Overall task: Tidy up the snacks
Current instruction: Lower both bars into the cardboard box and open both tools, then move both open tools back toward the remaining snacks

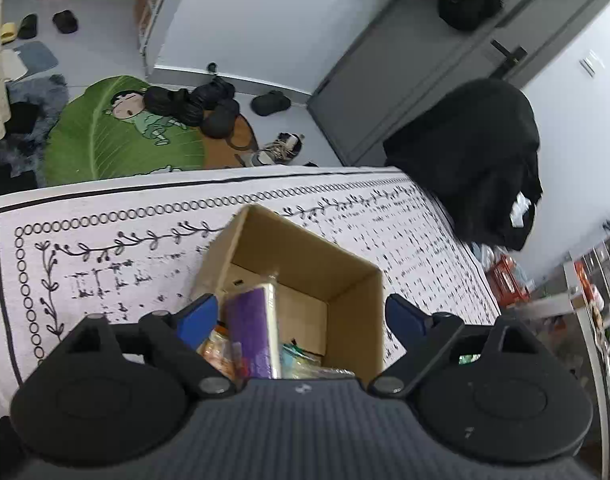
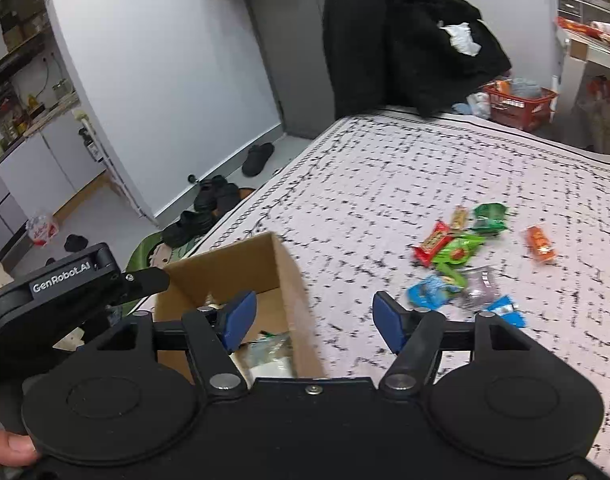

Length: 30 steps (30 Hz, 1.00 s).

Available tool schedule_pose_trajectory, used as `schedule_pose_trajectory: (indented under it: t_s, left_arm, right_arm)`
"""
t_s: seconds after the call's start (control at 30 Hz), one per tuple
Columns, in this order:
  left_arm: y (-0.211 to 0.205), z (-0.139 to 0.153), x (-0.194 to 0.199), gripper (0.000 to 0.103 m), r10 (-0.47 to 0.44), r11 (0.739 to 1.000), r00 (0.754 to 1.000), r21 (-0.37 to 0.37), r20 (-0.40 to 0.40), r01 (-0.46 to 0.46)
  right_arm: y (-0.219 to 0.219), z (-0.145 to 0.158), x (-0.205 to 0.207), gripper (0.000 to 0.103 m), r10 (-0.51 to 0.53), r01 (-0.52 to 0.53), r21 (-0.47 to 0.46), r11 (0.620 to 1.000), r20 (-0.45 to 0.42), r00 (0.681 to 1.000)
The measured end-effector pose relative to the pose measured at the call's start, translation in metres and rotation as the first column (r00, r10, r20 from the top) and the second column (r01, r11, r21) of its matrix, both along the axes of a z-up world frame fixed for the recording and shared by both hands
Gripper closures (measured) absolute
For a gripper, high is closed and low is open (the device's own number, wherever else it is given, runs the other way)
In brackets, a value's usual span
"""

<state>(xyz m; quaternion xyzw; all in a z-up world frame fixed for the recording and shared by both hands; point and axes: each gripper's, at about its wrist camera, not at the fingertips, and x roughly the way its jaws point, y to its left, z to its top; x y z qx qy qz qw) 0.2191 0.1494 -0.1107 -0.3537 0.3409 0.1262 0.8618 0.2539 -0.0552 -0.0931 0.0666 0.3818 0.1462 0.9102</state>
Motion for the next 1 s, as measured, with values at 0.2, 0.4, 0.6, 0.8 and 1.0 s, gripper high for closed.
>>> schedule_pose_trajectory:
  t_s: [0.2,0.4,0.6,0.8,1.0]
  left_arm:
    - [-0.015,0.004,0.002,0.004,-0.032,0.999,0.999,0.034,0.016,0.032]
    - [-0.034,0.007,0.004,0.000,-0.071,0.995,0.997,0.074,0.034,0.069]
    - [-0.054,0.012,0.006,0.000,-0.126,0.986,0.991,0.118,0.050,0.119]
    - [-0.073,0.015,0.007,0.000,-0.165,0.976,0.984,0.158,0.067,0.153]
    - [-0.088,0.017,0.009,0.000,-0.206,0.968,0.975,0.167,0.088,0.189]
  right_arm:
    - [-0.026,0.001,-0.003,0.022,-0.039,0.039,-0.007,0.999,0.021,0.999]
    - [-0.051,0.002,-0.005,0.012,-0.070,0.071,-0.019,0.997,0.054,0.996]
    - [-0.077,0.001,-0.007,0.005,-0.097,0.102,-0.046,0.994,0.098,0.990]
    - [-0.109,-0.004,-0.006,0.004,-0.131,0.135,-0.039,0.990,0.094,0.987]
    - [-0.137,-0.012,-0.002,0.004,-0.172,0.174,-0.013,0.985,0.085,0.981]
